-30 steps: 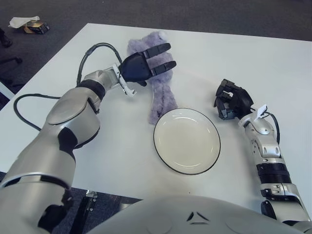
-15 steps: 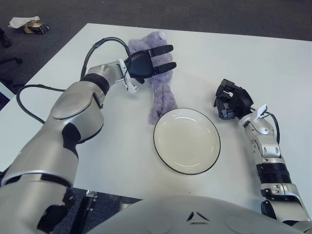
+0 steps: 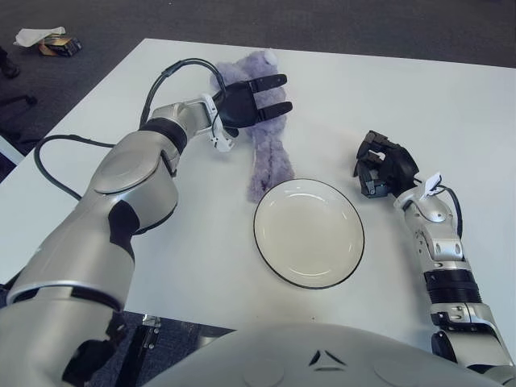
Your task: Put the doll into the plate.
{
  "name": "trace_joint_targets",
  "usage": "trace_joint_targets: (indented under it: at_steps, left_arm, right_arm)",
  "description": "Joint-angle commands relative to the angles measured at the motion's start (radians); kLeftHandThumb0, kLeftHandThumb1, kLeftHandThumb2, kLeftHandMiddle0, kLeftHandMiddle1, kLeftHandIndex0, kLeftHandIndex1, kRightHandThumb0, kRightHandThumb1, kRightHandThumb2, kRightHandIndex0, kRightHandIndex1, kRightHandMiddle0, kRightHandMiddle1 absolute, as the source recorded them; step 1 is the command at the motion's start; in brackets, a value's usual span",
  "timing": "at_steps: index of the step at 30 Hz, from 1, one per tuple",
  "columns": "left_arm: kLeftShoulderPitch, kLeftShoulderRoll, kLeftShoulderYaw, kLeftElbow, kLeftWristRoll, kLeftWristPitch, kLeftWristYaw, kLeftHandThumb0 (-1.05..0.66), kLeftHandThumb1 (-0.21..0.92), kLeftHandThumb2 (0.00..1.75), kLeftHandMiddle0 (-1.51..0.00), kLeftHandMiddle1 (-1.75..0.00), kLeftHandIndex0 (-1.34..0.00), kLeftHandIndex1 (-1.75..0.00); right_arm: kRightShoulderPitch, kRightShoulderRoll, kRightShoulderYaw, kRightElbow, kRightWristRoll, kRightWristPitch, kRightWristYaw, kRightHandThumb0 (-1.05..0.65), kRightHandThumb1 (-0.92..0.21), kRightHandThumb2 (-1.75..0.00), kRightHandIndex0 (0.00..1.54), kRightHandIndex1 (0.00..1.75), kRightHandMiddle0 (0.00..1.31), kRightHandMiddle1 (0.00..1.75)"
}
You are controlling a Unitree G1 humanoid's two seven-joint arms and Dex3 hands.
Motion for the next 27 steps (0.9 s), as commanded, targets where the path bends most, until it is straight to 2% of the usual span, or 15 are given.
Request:
trace_joint_targets:
  at_steps: [1, 13, 22, 23, 26, 27]
  left_arm:
    - [-0.020, -0.011, 0.005, 0.015, -0.010, -0.014, -0.041, -0.74, 0.43, 0.83, 0.00, 0.00, 0.00, -0.26]
    - [-0.027, -0.035, -0.025, 0.027, 0.003, -0.028, -0.095, -0.66, 0.40, 0.90, -0.01, -0.01, 0.00, -0.42]
    - [-0.024, -0.040, -0.017, 0.028, -0.014, -0.065, -0.094, -0.54, 0.37, 0.98, -0.13, -0.10, 0.00, -0.62]
    - [-0.021, -0.040, -0.008, 0.028, -0.024, -0.073, -0.096, -0.52, 0.36, 1.00, -0.16, -0.14, 0.00, -0.66]
    - [-0.012, -0.044, 0.007, 0.029, -0.043, -0.080, -0.098, -0.40, 0.31, 1.11, -0.13, -0.61, 0.00, -0.85]
    - [-0.010, -0.045, 0.008, 0.029, -0.045, -0.080, -0.098, -0.34, 0.28, 1.16, -0.11, -0.90, 0.00, -0.95]
  right_arm:
    - [0.076, 0.006, 0.026, 0.064, -0.031, 0.073, 0.010, -0.01, -0.24, -1.41, 0.56, 1.75, 0.54, 1.74]
    - [0.089, 0.012, 0.022, 0.044, -0.019, 0.080, 0.011, -0.01, -0.23, -1.42, 0.56, 1.75, 0.55, 1.74]
    - [0.094, 0.013, 0.025, 0.034, -0.023, 0.080, 0.008, -0.01, -0.24, -1.42, 0.56, 1.75, 0.55, 1.74]
    - [0.094, 0.012, 0.026, 0.032, -0.023, 0.081, 0.008, -0.01, -0.24, -1.42, 0.56, 1.75, 0.55, 1.74]
    - [0.095, 0.011, 0.028, 0.027, -0.025, 0.083, 0.007, -0.01, -0.24, -1.42, 0.56, 1.75, 0.55, 1.74]
    - [0.096, 0.011, 0.029, 0.027, -0.026, 0.083, 0.007, -0.01, -0.24, -1.42, 0.56, 1.75, 0.55, 1.74]
